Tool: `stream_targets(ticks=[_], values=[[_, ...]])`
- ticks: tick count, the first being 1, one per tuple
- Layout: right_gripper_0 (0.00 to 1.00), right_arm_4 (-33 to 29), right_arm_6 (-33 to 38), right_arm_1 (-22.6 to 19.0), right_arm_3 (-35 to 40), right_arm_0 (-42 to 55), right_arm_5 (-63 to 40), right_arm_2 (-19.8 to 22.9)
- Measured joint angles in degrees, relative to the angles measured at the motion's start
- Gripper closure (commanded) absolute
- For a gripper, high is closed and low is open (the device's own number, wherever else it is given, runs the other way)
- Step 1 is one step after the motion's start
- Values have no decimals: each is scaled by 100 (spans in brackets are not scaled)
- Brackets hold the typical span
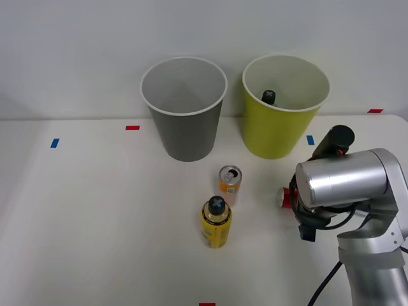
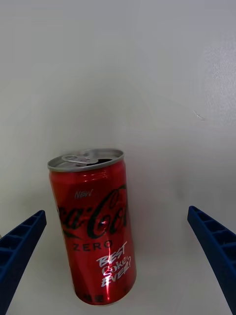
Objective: Put cans in the gray bin, plastic bottles in the light green bin
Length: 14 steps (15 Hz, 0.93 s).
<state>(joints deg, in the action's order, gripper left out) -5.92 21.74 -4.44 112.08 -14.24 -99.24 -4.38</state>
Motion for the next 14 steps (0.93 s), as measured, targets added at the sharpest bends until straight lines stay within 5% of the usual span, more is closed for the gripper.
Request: stream_targets(ticks=[14], values=[[0,-367,47,143,-687,-352,0,-9]])
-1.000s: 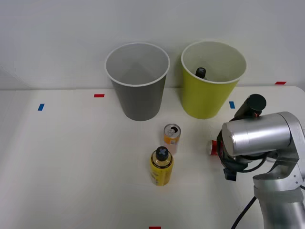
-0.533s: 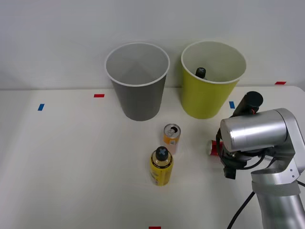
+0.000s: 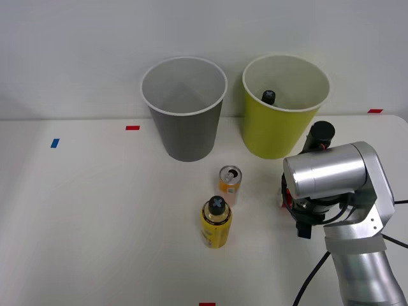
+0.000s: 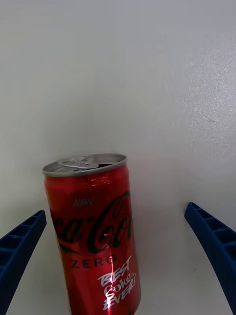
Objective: Put cans in the gray bin, plastic bottles in the light green bin
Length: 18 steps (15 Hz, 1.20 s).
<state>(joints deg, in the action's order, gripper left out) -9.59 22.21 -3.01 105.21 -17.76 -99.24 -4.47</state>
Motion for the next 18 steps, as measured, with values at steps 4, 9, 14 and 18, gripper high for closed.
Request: stream_targets(ticks=[4,9,14,18], values=[[0,-86,-3,42,0,1,0,-1],[0,-121,1,81,-1,1,-2,2],[0,-129,-15,92,-1,-22,0,26],[0,-123,-23,107,-2,-82,0,97]])
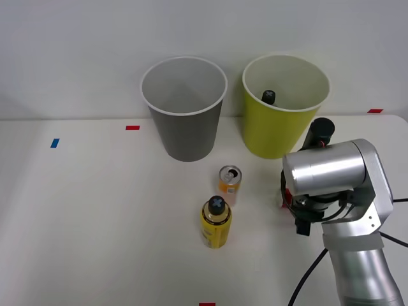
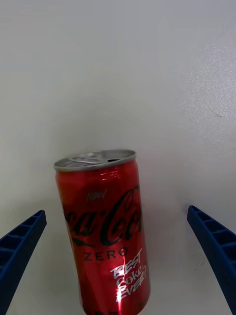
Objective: Put cans in the gray bin, plastic bottles in the light green bin
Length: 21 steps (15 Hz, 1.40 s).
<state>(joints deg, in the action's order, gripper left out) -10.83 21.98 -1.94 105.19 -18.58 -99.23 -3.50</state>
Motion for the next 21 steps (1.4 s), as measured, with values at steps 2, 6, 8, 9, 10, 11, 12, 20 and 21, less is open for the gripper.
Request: stream_targets(ticks=[2,6,8,9,10,11,12,20,21], values=[[0,0,-8,5,0,-11,0,22],[0,1,-40,-12,-30,-20,3,33],[0,1,-44,-15,-59,-27,2,33],[0,-4,-44,-16,-115,-55,5,30],[0,-42,-39,-7,-317,-137,6,31],[0,-138,-30,34,-511,-238,7,32],[0,-246,-26,86,-625,-310,7,32],[18,-334,-53,96,-648,-332,2,62],[31,-341,-57,96,-649,-332,1,56]])
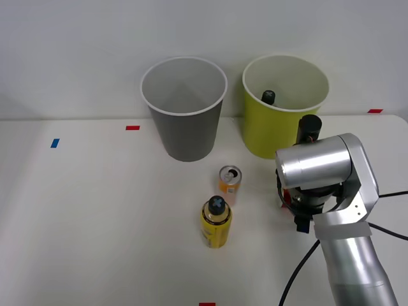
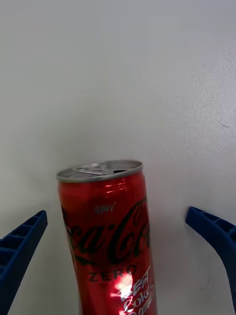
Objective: Put cans in the gray bin, plastic bottles in the light green bin
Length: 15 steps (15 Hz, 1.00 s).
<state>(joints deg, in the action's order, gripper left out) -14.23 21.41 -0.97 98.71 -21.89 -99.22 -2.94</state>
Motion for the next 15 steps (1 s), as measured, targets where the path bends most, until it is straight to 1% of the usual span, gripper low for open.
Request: stream_targets(ticks=[1,3,5,6,9,10,13,15], values=[[39,-6,-17,0,0,0,0,-2],[49,-9,-67,0,-1,0,4,-25],[54,-9,-138,-1,-2,0,9,-48],[61,-9,-170,-8,-2,0,15,-61],[72,-9,-265,-24,-2,1,32,-90],[79,-9,-287,-24,-2,1,33,-99],[86,-17,-325,-25,-2,1,34,-124],[88,-25,-336,-25,-2,2,39,-143]])
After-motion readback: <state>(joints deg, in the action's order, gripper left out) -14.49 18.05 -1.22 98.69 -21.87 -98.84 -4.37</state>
